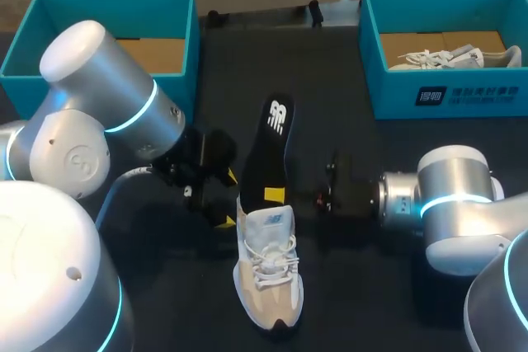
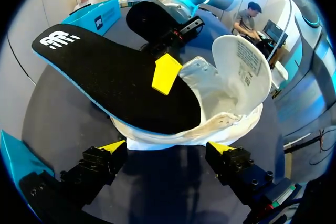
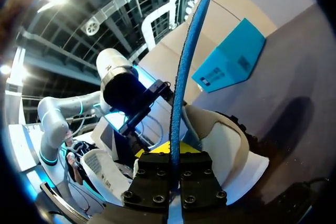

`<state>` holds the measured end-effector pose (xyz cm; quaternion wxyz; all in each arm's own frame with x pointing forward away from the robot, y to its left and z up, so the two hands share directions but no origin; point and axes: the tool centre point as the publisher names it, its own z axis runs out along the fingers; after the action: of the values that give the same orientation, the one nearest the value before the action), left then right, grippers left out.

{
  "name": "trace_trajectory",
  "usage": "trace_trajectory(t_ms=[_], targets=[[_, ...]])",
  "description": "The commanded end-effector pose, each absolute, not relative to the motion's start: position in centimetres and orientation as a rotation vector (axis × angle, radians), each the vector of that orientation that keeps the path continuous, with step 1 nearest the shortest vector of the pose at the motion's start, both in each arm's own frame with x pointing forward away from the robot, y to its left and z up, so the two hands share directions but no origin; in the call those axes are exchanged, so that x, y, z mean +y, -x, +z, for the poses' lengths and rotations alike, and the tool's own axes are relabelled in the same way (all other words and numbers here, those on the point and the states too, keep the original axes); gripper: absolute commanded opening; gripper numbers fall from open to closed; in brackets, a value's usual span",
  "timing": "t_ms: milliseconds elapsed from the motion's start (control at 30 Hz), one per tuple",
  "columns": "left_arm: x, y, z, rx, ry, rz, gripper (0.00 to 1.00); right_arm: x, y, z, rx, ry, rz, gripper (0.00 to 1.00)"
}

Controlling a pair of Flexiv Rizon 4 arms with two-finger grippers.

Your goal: Take the shoe out of the shoebox, open the shoe tongue, remove and reinsert the insole, then place the shoe into the shoebox

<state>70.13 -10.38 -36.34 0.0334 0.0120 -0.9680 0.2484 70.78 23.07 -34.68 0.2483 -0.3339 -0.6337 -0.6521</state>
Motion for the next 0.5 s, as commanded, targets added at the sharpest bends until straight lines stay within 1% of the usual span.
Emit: trace_trajectory(t_ms=[33, 500], targets=[[-10.4, -70.1, -36.3, -2.981, -0.038, 0.761, 1.00, 23.3, -69.8, -35.3, -1.718, 0.919, -1.771, 0.00], [-10.4, -70.1, -36.3, -2.981, -0.038, 0.761, 1.00, 23.8, -68.7, -36.3, -1.701, 0.915, -1.656, 0.00]])
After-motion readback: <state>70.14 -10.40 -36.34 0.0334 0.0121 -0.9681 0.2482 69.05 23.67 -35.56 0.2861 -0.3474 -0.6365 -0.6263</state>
